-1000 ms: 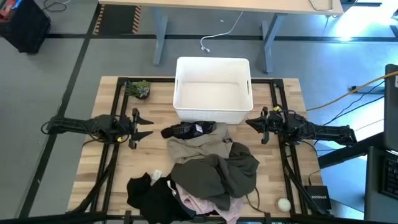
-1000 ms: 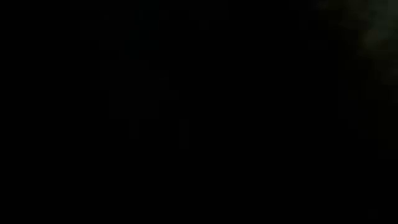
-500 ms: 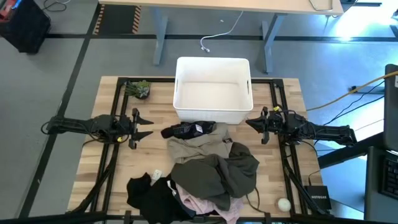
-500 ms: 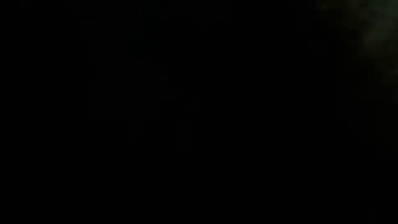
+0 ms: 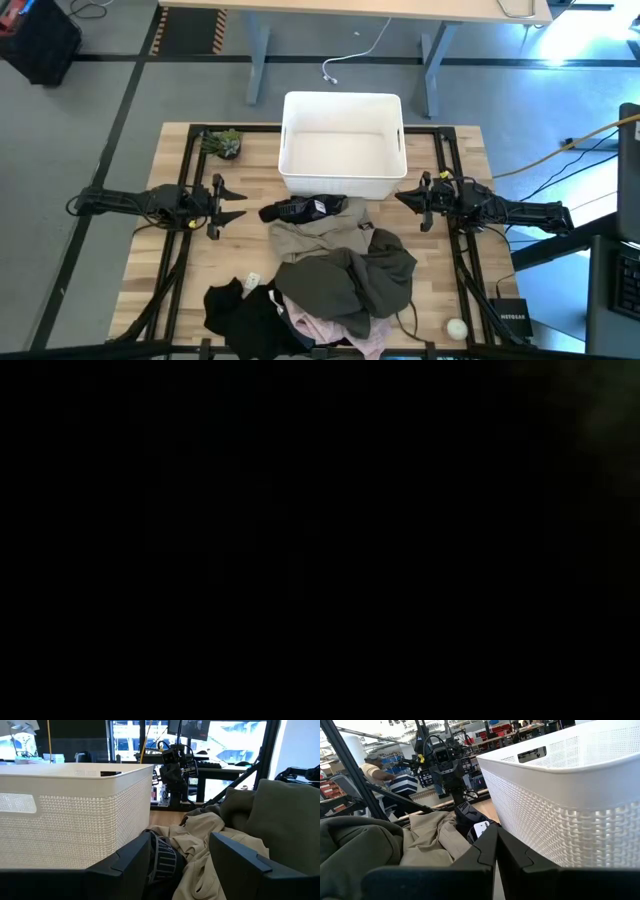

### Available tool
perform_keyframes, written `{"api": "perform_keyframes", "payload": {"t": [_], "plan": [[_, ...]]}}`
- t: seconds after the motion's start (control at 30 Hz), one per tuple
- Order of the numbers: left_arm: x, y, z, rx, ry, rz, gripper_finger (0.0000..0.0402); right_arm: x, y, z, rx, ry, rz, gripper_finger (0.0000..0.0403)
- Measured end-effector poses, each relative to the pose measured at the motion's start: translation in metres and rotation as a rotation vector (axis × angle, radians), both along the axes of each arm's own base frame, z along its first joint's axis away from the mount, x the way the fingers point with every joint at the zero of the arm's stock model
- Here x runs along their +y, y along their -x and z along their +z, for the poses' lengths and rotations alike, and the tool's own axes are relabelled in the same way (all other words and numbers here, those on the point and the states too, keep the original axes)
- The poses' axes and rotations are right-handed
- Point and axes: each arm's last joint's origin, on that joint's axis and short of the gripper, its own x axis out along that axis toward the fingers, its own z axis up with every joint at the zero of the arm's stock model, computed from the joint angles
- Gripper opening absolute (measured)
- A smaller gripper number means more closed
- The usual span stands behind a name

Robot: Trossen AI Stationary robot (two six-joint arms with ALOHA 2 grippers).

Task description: Sort clothes

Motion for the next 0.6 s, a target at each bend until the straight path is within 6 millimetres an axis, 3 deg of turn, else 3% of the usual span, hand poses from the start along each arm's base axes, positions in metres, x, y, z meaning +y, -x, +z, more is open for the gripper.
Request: {"api": "perform_keyframes", "payload": {"t": [0.4,0.6], "plan": [[0.0,0.0,0.0,0.0,0.0,0.0,0.0198,0.0,0.0,0.0007,-0.008,-0.005,0.0,0.0019],[0.0,0.0,0.0,0.0,0.0,0.0,0.0198,0.0,0.0002,0.0074,-0.104,-0.193,0.006,0.0019]]}}
